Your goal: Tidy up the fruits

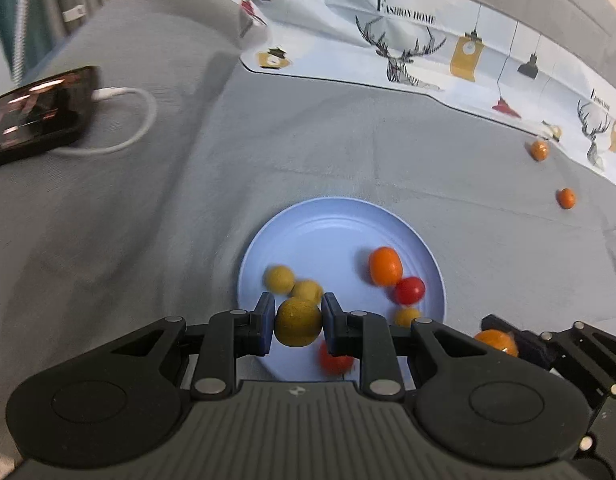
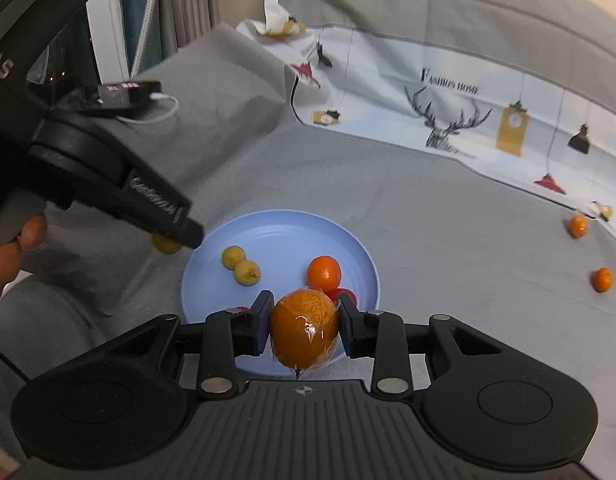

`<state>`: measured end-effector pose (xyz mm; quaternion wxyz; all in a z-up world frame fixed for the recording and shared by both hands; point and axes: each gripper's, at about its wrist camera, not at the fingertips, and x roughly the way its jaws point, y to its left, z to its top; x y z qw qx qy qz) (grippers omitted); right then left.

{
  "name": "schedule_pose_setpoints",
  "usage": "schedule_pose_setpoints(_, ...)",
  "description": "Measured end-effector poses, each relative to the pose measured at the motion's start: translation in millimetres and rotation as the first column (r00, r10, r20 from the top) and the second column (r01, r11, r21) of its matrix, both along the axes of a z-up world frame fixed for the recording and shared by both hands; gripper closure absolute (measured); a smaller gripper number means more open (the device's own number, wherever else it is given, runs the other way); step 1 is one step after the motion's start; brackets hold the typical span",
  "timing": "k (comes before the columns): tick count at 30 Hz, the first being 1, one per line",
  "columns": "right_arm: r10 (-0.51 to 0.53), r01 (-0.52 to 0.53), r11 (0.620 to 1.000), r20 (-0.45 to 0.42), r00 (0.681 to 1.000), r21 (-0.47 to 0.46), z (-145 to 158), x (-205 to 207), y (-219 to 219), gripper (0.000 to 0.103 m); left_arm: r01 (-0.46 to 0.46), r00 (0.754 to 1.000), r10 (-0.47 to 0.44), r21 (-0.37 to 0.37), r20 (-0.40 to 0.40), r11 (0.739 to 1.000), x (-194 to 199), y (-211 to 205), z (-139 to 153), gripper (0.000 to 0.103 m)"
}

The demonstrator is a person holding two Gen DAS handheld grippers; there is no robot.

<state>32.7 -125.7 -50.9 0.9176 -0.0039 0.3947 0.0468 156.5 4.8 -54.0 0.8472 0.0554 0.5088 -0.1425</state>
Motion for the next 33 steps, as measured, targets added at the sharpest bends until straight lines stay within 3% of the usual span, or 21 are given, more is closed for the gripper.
schedule_pose_setpoints(9,0.040,-0.039,0.999,-0.044,0.998,0.013,-37.6,47.9,-3.1,0.067,0.027,0.999,-0.026,0.015,-0.018,1.000,47.2,-23.5,-37.6,0.073)
schedule_pose_setpoints(10,0.051,-0.050,0.999,-0.045,0.998,0.019,-39.2,52.3,-3.1,0.066,0.031,0.999,-0.031,-0.003,-0.010,1.000,49.1,-22.7,-36.7,0.066)
schedule_pose_setpoints(12,0.056,-0.055,0.998,-0.031,0.998,0.033,-38.0,57.6,-4.0,0.054,0.015,0.999,-0.014,-0.014,0.032,1.000,48.0,-19.9,-29.6,0.010)
schedule_pose_setpoints(13,0.047,-0.047,0.999,-0.020,0.999,0.027,-34.9,58.7,-3.8,0.037,0.001,0.998,0.000,-0.015,0.065,1.000,44.5,-16.8,-24.0,0.003)
schedule_pose_setpoints(14,0.040,-0.040,0.999,-0.007,0.999,0.019,-31.1,57.8,-4.2,0.026,-0.002,0.995,0.004,-0.020,0.100,1.000,39.2,-13.6,-16.9,0.000)
schedule_pose_setpoints(17,0.025,-0.025,1.000,0.019,0.999,0.005,-15.4,44.7,-7.2,0.013,0.010,0.991,-0.011,0.012,0.136,1.000,18.6,-3.6,-0.5,0.000)
schedule_pose_setpoints(26,-0.048,0.049,0.998,-0.025,0.999,0.048,24.9,-35.8,-3.5,0.005,-0.117,0.990,0.115,0.023,0.081,0.993,-62.8,46.1,34.8,0.000)
schedule_pose_setpoints(29,-0.047,0.046,0.998,0.020,0.999,0.030,42.0,-61.5,4.2,0.001,-0.165,0.985,0.164,0.008,0.051,0.986,-92.8,58.8,42.8,0.000)
schedule_pose_setpoints(33,-0.047,0.048,0.999,0.093,0.995,-0.008,60.2,-93.4,12.4,0.001,-0.163,0.982,0.161,0.019,0.094,0.986,-130.6,63.7,51.4,0.000)
